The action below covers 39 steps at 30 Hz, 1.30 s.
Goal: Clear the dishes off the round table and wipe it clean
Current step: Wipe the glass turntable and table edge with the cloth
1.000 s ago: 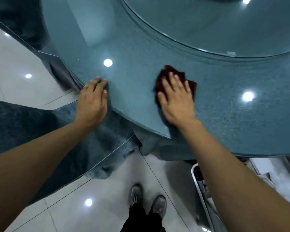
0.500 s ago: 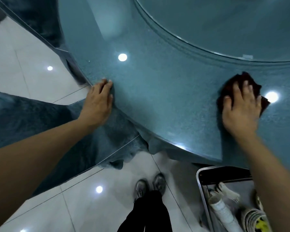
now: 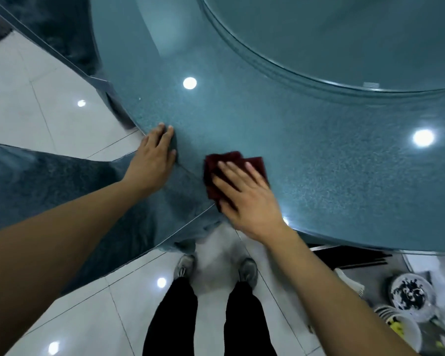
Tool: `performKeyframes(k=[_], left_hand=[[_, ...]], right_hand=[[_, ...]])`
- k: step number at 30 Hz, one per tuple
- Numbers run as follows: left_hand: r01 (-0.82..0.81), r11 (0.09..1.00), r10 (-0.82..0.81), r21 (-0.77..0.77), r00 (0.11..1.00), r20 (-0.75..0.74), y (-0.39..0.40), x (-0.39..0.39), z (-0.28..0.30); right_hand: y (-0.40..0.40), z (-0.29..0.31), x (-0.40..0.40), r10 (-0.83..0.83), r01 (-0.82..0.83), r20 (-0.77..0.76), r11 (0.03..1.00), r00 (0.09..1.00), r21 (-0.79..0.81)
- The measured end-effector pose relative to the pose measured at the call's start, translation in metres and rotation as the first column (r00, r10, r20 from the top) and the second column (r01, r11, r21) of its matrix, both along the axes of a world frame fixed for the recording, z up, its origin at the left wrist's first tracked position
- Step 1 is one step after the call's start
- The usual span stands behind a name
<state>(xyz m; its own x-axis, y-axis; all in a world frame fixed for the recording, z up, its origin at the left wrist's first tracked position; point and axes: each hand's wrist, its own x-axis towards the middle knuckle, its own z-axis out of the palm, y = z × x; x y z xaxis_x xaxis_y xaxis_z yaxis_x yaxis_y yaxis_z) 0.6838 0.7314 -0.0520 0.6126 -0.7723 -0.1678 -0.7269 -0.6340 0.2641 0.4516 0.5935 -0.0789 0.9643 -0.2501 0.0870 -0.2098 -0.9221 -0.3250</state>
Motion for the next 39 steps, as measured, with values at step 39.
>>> performKeyframes(k=[39], left_hand=[[0.685,0.728,-0.673,0.037,0.702,0.233,-0.013,0.113,-0.025]], right_hand=[[-0.057,0.002,0.202,-0.647,0.653,-0.117,0.757,0.754,0.027]])
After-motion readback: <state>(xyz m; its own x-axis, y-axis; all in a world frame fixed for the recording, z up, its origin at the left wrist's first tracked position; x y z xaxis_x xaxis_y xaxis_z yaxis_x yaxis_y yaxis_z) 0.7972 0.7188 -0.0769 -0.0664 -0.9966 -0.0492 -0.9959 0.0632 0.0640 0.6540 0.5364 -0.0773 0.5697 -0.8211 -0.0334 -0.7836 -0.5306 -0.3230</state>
